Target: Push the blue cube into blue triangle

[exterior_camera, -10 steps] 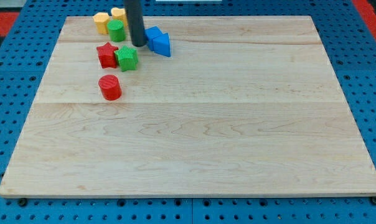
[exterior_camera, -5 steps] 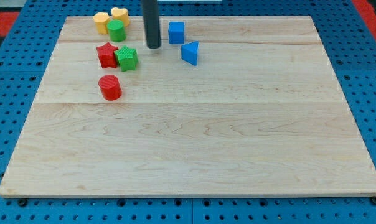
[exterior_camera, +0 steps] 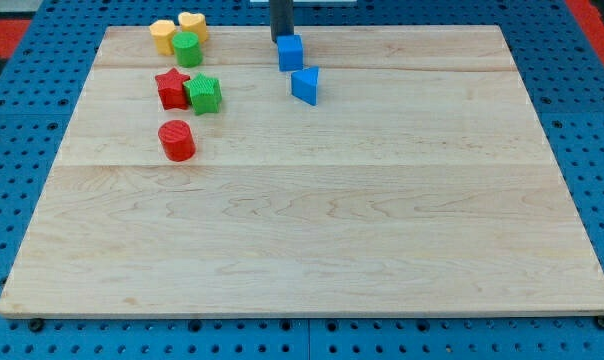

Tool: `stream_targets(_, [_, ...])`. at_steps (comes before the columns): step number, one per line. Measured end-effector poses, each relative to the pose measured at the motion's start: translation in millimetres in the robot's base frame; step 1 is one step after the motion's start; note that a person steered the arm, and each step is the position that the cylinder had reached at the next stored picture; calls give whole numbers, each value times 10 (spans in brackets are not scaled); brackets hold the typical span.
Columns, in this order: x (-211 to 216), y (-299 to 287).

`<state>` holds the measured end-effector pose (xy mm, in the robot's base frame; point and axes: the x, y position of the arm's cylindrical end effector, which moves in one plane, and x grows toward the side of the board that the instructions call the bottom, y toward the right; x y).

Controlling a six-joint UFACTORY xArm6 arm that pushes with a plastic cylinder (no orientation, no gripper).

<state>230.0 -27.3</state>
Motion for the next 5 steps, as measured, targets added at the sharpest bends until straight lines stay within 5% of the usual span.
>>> stream_targets(3, [886, 136])
stream_targets(4, [1151, 635])
stream_targets(5, [1140, 470])
